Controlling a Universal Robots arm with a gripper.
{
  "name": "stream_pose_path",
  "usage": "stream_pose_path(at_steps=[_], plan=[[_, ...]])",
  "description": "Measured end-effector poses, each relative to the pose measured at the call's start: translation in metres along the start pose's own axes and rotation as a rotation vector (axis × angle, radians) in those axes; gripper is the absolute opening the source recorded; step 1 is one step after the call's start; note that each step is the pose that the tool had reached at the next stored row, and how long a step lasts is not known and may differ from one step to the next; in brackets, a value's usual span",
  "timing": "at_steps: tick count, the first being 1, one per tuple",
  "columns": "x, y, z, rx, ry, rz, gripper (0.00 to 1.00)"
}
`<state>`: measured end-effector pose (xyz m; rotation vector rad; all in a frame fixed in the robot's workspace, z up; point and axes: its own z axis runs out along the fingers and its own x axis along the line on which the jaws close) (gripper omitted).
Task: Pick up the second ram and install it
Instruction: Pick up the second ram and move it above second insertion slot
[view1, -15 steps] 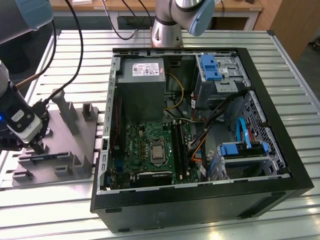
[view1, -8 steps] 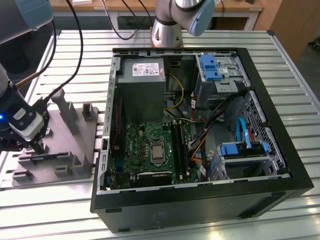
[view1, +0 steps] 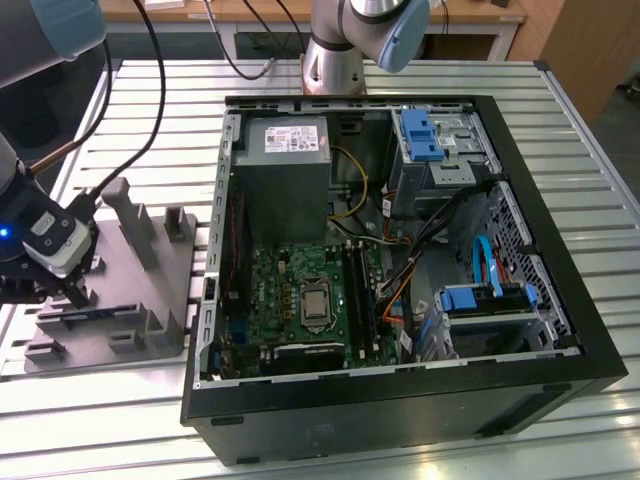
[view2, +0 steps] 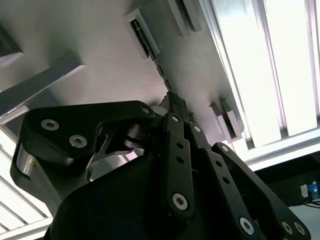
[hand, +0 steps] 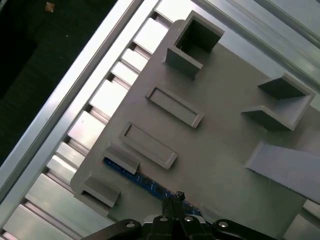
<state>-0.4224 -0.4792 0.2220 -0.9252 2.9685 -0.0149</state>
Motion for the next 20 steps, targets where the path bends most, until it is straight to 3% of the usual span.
stream_pose_path(at_steps=[20], plan=[[0.0000, 0.0000, 0.0001, -0.0043, -0.0029, -0.156, 0.10]])
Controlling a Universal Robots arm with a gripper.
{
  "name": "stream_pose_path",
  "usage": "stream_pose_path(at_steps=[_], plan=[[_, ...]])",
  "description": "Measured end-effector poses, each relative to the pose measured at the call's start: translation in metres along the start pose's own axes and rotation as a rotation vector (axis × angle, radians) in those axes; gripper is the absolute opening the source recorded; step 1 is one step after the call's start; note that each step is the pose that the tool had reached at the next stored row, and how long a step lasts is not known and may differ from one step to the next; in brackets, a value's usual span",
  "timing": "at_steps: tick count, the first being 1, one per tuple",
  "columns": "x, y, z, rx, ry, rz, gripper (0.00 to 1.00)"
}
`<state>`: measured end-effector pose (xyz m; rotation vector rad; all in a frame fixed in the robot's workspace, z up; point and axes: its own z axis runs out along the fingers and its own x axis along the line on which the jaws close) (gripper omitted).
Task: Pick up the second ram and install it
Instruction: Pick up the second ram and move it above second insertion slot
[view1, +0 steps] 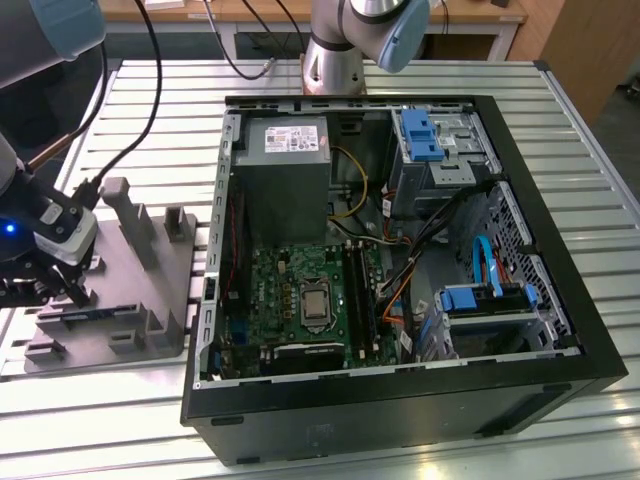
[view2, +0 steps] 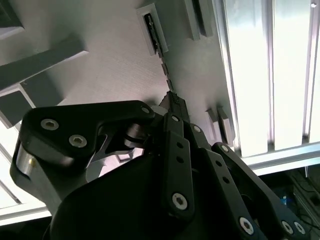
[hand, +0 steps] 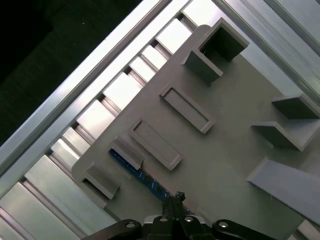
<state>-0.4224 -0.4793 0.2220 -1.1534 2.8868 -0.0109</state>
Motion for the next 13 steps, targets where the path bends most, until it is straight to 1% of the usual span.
stream_pose_path(at_steps=[7, 13], plan=[[0.0000, 0.0000, 0.0000, -0.0015, -0.0010, -0.053, 0.10], [0.0000, 0.0000, 0.0001, -0.0032, -0.0022, -0.113, 0.10]])
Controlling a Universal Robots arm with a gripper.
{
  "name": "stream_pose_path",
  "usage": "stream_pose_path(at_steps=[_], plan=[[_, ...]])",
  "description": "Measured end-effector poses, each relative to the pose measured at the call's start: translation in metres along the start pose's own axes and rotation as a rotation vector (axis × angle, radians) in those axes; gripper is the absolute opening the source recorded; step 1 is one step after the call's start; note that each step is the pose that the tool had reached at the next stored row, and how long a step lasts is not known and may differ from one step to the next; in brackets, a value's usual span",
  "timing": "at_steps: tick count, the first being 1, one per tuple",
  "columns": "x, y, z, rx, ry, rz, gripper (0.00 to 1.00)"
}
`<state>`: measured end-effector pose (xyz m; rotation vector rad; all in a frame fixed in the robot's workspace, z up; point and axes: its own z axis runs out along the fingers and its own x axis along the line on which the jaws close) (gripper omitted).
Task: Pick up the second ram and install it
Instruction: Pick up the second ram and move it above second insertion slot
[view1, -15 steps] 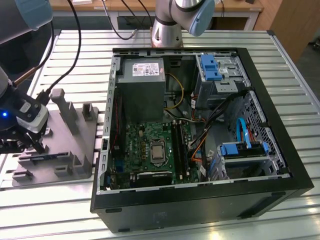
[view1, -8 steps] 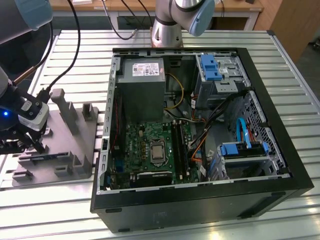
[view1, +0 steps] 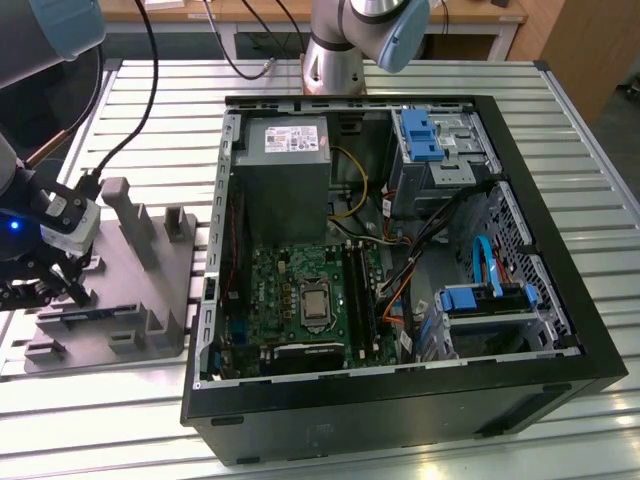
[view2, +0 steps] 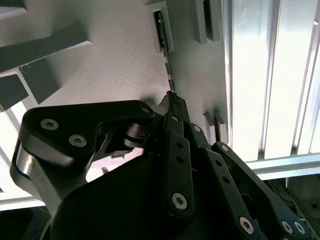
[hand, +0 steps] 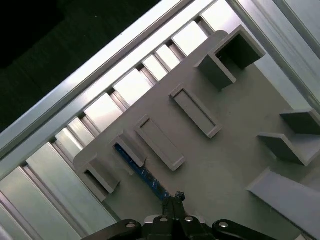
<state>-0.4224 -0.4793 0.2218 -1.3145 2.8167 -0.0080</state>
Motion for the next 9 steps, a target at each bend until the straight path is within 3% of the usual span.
stream_pose_path(at_steps=[9], plan=[[0.0000, 0.0000, 0.0000, -0.0024, -0.0015, -0.094, 0.10]])
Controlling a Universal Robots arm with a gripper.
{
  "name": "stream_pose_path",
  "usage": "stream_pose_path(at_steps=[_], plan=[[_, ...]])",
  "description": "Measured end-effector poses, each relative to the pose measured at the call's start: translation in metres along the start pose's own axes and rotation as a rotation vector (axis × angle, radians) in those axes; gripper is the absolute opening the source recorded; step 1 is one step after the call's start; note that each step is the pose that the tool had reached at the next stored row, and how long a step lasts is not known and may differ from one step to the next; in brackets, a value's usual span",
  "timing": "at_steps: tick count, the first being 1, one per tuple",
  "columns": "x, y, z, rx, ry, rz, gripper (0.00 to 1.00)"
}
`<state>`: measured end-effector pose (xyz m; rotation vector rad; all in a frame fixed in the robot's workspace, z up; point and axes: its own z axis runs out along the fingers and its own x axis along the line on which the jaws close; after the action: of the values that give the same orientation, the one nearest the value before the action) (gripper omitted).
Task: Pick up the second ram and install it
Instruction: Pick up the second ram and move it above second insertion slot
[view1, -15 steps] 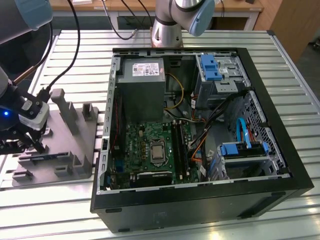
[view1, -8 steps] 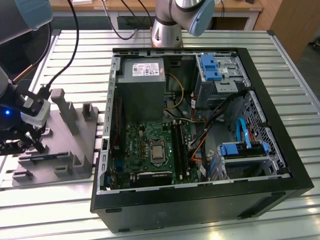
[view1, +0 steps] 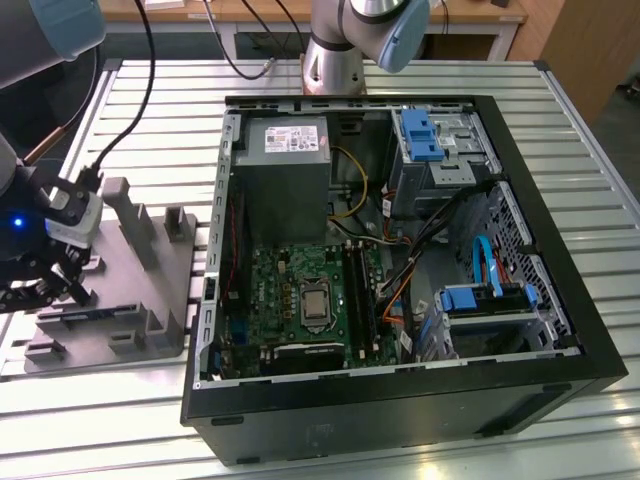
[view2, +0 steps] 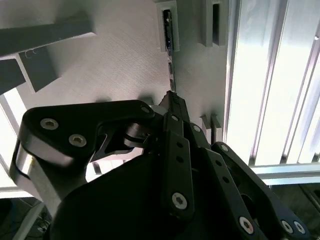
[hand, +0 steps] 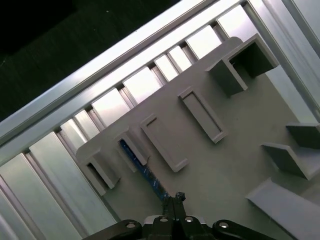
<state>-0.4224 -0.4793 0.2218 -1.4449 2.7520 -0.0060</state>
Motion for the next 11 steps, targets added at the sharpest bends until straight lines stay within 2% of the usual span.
stream_pose_path(at_steps=[11], plan=[[0.0000, 0.0000, 0.0000, -0.0010, 0.0001, -0.077, 0.10]])
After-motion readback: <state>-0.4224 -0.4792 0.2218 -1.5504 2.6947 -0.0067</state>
